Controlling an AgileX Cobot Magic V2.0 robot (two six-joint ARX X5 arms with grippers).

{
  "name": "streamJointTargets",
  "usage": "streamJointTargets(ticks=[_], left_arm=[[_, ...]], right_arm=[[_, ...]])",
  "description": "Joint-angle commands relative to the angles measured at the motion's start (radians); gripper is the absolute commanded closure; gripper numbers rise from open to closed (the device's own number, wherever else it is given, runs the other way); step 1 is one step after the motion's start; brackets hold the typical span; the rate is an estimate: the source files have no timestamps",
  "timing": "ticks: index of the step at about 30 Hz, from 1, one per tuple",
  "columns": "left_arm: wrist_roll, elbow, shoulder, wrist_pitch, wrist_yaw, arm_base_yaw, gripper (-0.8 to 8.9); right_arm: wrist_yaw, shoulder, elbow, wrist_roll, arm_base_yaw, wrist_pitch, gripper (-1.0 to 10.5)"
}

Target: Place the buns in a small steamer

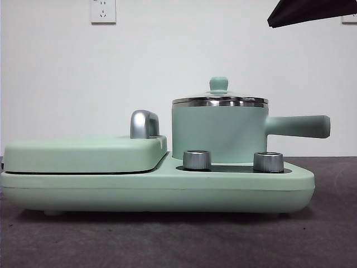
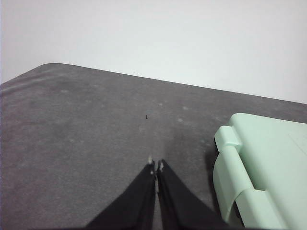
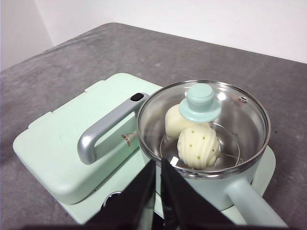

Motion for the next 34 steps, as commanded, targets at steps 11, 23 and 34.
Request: streamJointTargets(ticks=[11,23,34], left_arm=[[0.007,-0.019,0.0,0.012,0.002,0.001,8.05],[0.007,-0.019,0.0,0.012,0.002,0.001,8.05],[0.007,-0.019,0.0,0.012,0.002,0.001,8.05]], right_arm=[[0.089,-0.127,0.003,-0.117,-0.048,-0.123,9.3],[0.117,-0.344,-0.232,-0.114,-0.316,-0.198,9.3],[0.134,-0.539,-0.528,-0.086,-0.391,0.077,9.3]])
